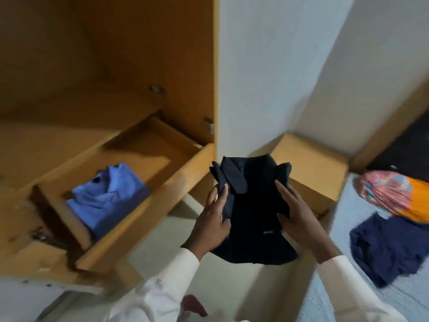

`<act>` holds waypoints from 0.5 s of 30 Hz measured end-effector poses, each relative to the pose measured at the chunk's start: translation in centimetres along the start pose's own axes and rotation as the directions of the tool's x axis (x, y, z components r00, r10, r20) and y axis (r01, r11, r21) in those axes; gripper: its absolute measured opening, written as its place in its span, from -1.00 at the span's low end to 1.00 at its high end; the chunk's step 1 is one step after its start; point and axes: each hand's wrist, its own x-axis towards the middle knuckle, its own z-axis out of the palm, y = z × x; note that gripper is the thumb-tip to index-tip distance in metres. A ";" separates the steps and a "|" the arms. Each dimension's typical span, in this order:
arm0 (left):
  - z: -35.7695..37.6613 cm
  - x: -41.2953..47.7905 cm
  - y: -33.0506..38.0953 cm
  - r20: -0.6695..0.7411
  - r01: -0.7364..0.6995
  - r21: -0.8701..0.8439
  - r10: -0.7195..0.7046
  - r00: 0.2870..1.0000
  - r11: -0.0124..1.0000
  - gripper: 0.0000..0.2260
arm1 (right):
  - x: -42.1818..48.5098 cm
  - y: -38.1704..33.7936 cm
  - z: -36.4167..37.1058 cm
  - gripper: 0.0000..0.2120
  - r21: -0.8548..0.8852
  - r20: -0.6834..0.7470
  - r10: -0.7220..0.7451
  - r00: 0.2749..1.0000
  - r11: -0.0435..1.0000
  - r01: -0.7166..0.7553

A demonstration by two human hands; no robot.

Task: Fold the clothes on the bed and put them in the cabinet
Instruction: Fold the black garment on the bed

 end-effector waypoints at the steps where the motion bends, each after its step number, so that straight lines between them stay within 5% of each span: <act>1: -1.9 0.4 -0.9 -0.058 0.001 0.002 -0.001 0.998 1.000 -0.21 | 2.3 -1.4 0.8 -0.17 0.007 0.011 -0.044 0.999 0.999 0.044; 8: -12.6 2.4 -6.3 -0.370 0.049 0.088 -0.013 0.929 0.995 -0.18 | 14.9 -10.5 6.2 -0.19 0.014 0.081 -0.323 0.943 0.946 0.323; 15: -20.2 3.7 -11.5 -0.593 0.223 0.057 -0.147 0.792 0.973 -0.19 | 26.1 -17.9 12.6 -0.18 0.040 0.272 -0.445 0.853 0.891 0.452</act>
